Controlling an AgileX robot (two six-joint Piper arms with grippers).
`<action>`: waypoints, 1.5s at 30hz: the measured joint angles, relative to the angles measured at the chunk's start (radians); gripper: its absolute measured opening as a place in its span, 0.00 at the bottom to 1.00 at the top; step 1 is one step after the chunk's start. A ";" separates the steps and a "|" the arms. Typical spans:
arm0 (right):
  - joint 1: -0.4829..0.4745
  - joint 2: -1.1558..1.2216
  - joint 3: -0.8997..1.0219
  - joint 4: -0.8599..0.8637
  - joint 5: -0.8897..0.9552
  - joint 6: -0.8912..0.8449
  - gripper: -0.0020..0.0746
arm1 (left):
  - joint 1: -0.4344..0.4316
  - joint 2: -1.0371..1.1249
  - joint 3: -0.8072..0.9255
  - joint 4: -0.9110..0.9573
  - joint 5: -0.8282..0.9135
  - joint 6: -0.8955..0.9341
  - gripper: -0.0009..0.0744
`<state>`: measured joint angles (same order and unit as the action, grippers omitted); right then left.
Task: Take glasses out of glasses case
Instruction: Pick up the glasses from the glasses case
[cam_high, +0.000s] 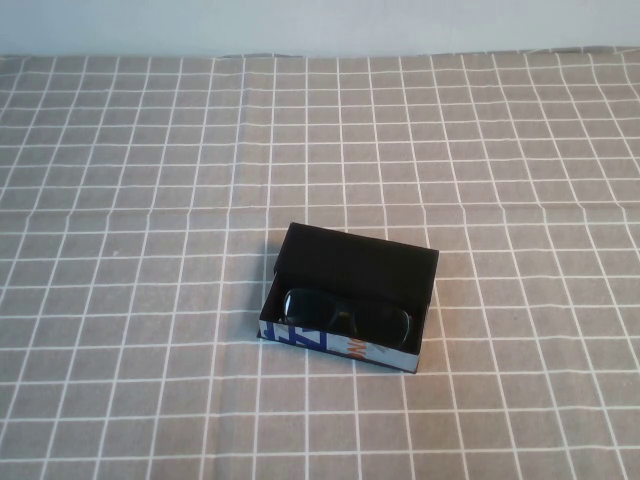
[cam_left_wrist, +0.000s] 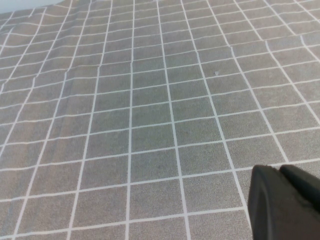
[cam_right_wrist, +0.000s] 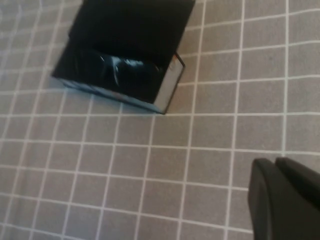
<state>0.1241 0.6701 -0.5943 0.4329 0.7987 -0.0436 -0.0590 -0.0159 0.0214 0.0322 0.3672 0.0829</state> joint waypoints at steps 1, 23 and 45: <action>0.000 0.073 -0.044 -0.024 0.031 -0.018 0.00 | 0.000 0.000 0.000 0.000 0.000 0.000 0.01; 0.393 1.087 -0.958 -0.156 0.233 -0.420 0.01 | 0.000 0.000 0.000 0.000 0.000 0.000 0.01; 0.451 1.384 -1.110 -0.143 0.318 -0.839 0.53 | 0.000 0.000 0.000 0.000 0.000 0.000 0.01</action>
<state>0.5749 2.0538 -1.7047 0.2897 1.1165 -0.8826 -0.0590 -0.0159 0.0214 0.0322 0.3672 0.0829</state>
